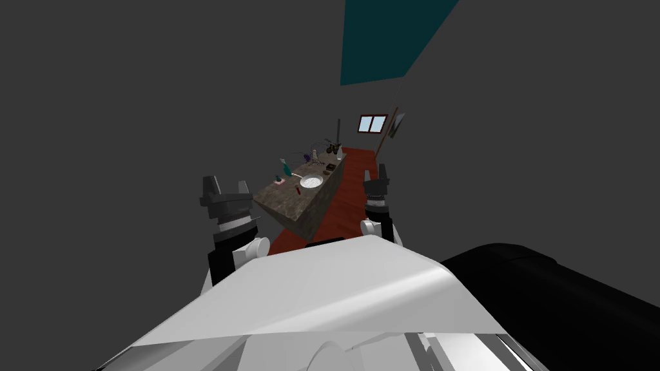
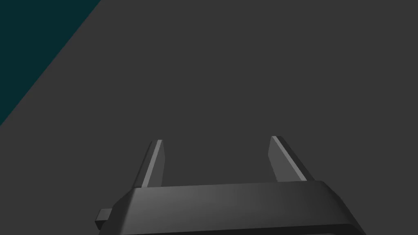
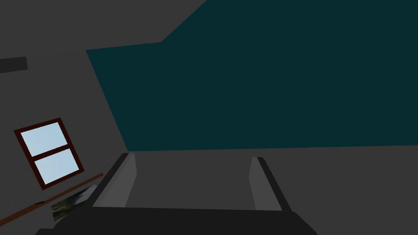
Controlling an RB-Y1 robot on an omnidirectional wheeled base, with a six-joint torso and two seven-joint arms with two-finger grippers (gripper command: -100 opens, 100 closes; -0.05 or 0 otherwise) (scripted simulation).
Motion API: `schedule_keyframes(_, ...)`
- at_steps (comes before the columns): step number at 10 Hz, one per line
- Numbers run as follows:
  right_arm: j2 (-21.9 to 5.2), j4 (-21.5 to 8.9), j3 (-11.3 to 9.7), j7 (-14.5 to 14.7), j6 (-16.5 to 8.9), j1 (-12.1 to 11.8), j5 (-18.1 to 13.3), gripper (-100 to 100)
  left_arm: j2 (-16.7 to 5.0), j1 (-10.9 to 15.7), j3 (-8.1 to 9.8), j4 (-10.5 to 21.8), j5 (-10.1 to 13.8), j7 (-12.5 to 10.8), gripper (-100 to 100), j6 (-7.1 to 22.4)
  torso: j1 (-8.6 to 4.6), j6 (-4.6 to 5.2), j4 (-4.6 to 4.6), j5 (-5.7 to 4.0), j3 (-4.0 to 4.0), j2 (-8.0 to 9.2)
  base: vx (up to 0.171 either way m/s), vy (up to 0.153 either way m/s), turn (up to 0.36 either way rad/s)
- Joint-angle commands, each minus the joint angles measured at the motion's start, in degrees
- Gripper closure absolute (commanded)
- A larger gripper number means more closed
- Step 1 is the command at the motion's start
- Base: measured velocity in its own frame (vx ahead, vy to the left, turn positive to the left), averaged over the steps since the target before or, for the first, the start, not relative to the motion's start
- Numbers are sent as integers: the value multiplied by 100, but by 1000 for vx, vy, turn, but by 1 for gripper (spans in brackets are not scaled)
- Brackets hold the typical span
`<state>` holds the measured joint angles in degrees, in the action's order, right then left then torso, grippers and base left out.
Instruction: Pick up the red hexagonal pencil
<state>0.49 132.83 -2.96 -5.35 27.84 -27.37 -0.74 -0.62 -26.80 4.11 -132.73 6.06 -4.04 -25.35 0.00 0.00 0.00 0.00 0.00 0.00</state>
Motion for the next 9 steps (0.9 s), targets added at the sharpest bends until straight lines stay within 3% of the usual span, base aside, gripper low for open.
schedule_keyframes(1, 0, 0, 0, 0, 0, 0, 0, 0, -242, 8, -4, 52, 97, -81, -100, 0, 0, 0, 0, 0, 0, 0, 13, -30, 19)
schedule_keyframes(3, 0, 0, 0, 0, 0, 0, 0, 0, -431, 23, -14, 129, 233, -193, -100, 1, -16, 0, -2, -3, -4, -8, 23, -60, 26)
schedule_keyframes(4, 1, 0, -1, 0, 0, 0, 0, 0, -575, 49, -34, 226, 410, -338, -100, 2, -24, 0, -2, -5, -5, -9, 36, -118, 39)
schedule_keyframes(9, 1, 0, -1, 0, 0, 0, 0, 0, -790, 156, -115, 511, 989, -808, -100, 1, -45, 0, -4, -10, -9, -16, 35, -123, 31)
